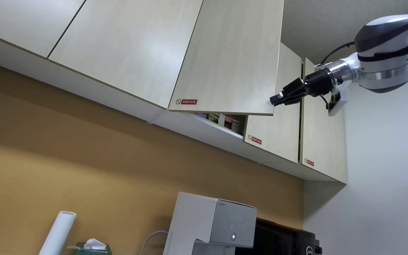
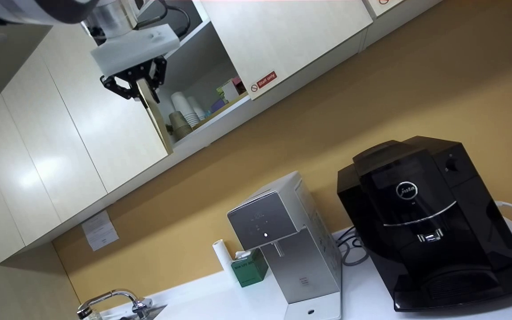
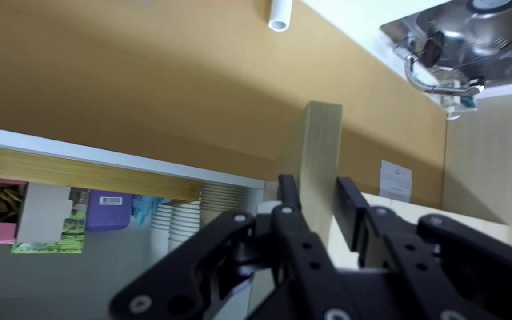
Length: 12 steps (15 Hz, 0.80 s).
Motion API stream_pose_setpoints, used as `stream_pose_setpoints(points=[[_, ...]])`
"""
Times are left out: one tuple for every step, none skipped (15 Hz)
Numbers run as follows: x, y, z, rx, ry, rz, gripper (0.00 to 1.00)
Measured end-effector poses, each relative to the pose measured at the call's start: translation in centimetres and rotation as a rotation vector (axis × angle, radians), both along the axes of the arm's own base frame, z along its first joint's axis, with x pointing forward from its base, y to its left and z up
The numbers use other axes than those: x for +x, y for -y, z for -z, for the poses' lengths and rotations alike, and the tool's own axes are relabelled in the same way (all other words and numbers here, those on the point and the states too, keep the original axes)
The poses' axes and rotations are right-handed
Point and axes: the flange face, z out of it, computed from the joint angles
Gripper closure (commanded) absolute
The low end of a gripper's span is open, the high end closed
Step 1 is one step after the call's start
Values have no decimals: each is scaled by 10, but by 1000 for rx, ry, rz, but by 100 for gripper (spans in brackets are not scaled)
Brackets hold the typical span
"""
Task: Close the cabinet door
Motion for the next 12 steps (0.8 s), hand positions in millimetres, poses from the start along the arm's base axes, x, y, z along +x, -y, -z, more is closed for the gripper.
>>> stream_pose_setpoints(points=[[0, 9, -3, -15, 2, -35, 73], [0, 13, -5, -21, 5, -51, 73], [0, 14, -6, -25, 8, -58, 73], [0, 13, -6, -28, 10, -61, 73], [0, 12, -7, -30, 11, -63, 73], [0, 11, -7, -32, 11, -64, 73], [0, 11, -7, -33, 11, -65, 73], [0, 10, -7, -34, 11, -65, 73], [0, 11, -7, -34, 12, -65, 73], [0, 11, -7, -34, 12, -65, 73], [0, 10, -7, -34, 12, -66, 73], [0, 10, -7, -34, 12, -66, 93]])
